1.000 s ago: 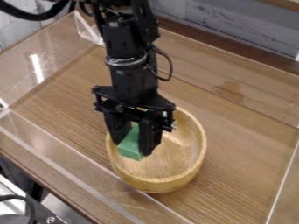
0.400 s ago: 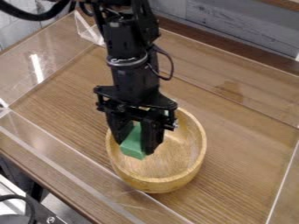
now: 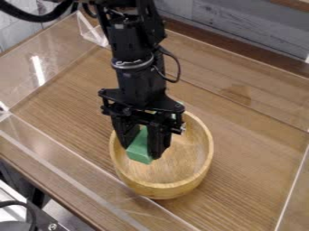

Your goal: Remove the green block from inside the brown bowl and put it on the table

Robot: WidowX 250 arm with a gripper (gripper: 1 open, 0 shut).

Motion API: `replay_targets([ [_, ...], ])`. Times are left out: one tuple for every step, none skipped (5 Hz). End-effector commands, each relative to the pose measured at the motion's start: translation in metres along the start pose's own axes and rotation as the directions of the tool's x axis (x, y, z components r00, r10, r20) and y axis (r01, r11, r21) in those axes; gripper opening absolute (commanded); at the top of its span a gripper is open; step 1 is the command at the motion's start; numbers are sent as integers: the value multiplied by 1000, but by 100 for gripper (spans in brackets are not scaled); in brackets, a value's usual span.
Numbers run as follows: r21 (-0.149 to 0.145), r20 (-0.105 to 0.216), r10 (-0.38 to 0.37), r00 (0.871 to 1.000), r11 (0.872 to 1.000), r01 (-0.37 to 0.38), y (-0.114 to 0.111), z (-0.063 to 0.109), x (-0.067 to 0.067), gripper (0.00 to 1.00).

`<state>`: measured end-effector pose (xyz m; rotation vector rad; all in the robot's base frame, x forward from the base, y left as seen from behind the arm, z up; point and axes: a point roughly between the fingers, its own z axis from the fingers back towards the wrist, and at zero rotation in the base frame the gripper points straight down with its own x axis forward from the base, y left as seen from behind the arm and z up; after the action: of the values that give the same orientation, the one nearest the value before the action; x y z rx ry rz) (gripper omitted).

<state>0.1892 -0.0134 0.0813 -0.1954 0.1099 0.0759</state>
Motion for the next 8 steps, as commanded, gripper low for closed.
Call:
replay_targets([
  [-4, 30, -7, 1000, 1000, 7, 0, 4, 4, 0],
  [-7, 30, -8, 1000, 1000, 8, 0, 2, 4, 0],
  [-10, 30, -7, 1000, 1000, 7, 0, 1, 4, 0],
  [-13, 30, -7, 1000, 1000, 7, 0, -1, 4, 0],
  [-16, 29, -6, 1000, 1000, 6, 0, -2, 3, 0],
  [-20, 27, -5, 1000, 1000, 5, 0, -2, 3, 0],
  [-23, 25, -4, 1000, 1000, 4, 0, -3, 3, 0],
  [-26, 23, -3, 1000, 1000, 3, 1, -3, 2, 0],
])
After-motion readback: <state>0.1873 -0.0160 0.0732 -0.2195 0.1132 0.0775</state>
